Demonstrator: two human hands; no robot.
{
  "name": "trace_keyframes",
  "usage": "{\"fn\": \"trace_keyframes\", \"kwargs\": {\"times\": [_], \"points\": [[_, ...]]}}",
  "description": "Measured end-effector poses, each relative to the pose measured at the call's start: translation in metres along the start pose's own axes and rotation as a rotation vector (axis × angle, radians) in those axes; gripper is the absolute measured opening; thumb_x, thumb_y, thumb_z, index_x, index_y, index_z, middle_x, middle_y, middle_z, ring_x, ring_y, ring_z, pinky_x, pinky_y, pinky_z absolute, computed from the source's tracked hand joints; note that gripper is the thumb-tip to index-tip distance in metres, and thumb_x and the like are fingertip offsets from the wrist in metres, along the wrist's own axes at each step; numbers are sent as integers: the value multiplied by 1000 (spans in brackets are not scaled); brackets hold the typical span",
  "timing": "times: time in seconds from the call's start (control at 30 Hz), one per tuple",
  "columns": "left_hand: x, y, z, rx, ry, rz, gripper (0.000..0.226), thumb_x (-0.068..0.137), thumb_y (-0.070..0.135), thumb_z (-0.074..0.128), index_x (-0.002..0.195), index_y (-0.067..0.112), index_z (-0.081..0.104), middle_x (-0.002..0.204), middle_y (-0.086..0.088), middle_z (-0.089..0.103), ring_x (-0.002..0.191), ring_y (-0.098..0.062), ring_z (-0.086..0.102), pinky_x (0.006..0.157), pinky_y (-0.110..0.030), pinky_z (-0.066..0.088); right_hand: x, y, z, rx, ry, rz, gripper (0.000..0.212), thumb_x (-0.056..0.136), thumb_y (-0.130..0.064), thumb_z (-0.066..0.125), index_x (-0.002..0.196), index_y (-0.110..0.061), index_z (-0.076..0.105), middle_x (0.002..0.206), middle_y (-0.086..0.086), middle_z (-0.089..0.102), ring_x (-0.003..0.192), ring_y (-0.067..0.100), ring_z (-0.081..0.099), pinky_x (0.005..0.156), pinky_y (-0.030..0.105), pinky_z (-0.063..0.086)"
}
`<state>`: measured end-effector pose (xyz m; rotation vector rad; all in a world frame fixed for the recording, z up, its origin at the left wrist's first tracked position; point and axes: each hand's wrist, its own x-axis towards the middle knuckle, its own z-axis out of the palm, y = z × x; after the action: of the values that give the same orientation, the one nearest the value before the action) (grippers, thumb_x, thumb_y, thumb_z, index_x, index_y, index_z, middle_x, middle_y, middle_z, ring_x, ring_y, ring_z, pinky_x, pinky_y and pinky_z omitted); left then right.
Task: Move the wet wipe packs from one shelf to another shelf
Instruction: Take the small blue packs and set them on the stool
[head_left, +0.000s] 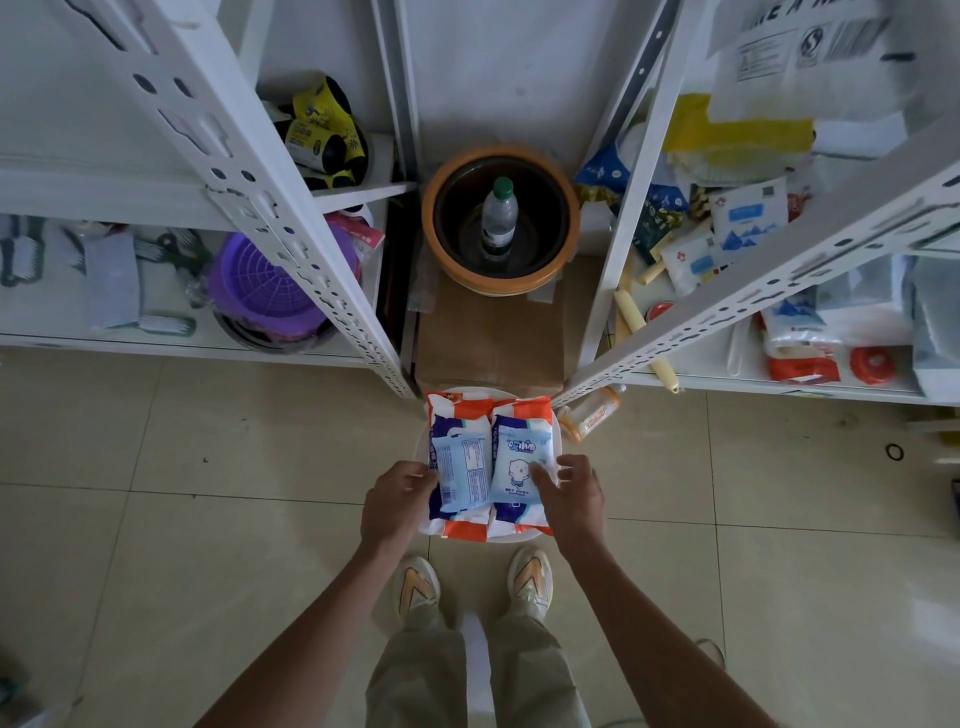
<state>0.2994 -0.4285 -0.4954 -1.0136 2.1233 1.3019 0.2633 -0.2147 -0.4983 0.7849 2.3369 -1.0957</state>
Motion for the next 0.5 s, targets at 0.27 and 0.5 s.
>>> {"fn": "trace_keyframes", "kwargs": {"times": [0.27,0.5], "points": [[32,-16,35,71,-3,-39,91,46,92,70,112,31,59,110,15,70,91,-12,74,74,-40,67,5,-5,22,17,-79,119,71,87,-50,73,143,-19,42,135,7,55,121,29,63,91,50,62],[58,-33,56,126,8,-78,99,38,96,65,112,30,59,107,9,70,87,-16,74,69,-37,67,20,-5,15,-24,-92,141,67,84,-46,78,137,-15,49,128,8,60,113,27,66,85,41,62]]}}
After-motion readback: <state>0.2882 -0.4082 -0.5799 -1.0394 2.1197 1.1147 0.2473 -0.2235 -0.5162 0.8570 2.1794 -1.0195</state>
